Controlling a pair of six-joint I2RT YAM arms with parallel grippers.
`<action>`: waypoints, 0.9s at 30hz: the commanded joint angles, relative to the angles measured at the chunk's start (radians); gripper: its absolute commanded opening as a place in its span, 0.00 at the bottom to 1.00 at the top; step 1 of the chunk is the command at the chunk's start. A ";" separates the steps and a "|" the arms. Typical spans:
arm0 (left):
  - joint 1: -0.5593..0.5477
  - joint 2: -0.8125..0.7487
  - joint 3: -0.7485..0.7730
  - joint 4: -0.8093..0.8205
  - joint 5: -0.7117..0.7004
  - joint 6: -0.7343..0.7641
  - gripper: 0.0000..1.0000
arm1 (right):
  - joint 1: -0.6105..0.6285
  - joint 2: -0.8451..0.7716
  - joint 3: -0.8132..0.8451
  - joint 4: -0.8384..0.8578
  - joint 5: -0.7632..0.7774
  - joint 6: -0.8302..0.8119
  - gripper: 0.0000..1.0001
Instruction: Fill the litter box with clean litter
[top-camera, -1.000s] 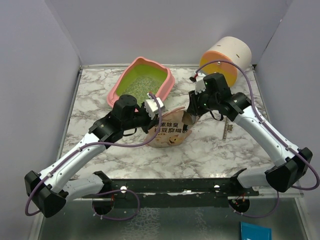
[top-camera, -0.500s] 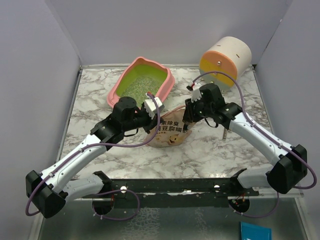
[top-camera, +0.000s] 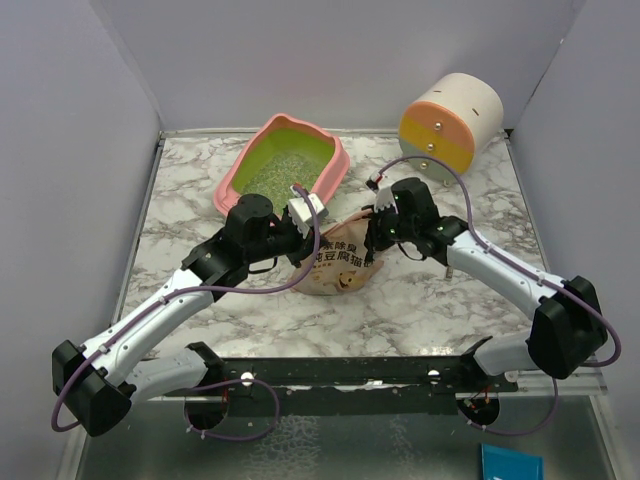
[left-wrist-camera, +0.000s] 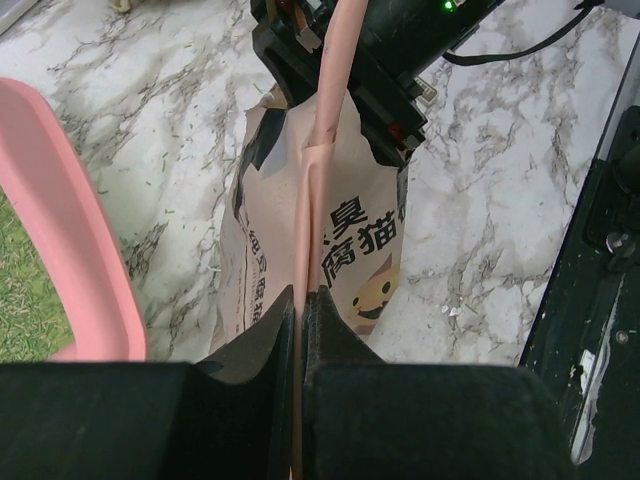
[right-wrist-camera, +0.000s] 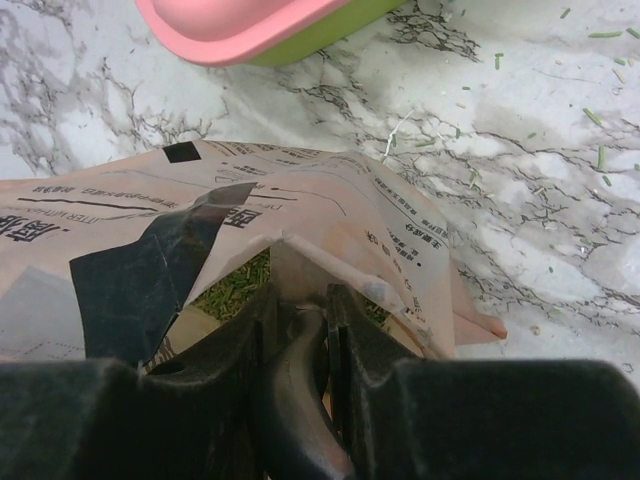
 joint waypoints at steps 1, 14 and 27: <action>0.000 -0.030 0.000 0.125 0.029 -0.022 0.00 | 0.019 0.043 -0.087 -0.020 -0.081 0.080 0.01; 0.000 -0.036 -0.029 0.139 0.009 -0.032 0.00 | 0.000 -0.027 -0.189 0.306 -0.207 0.400 0.01; 0.000 -0.059 -0.033 0.103 -0.033 -0.022 0.00 | -0.238 -0.143 -0.254 0.504 -0.372 0.605 0.01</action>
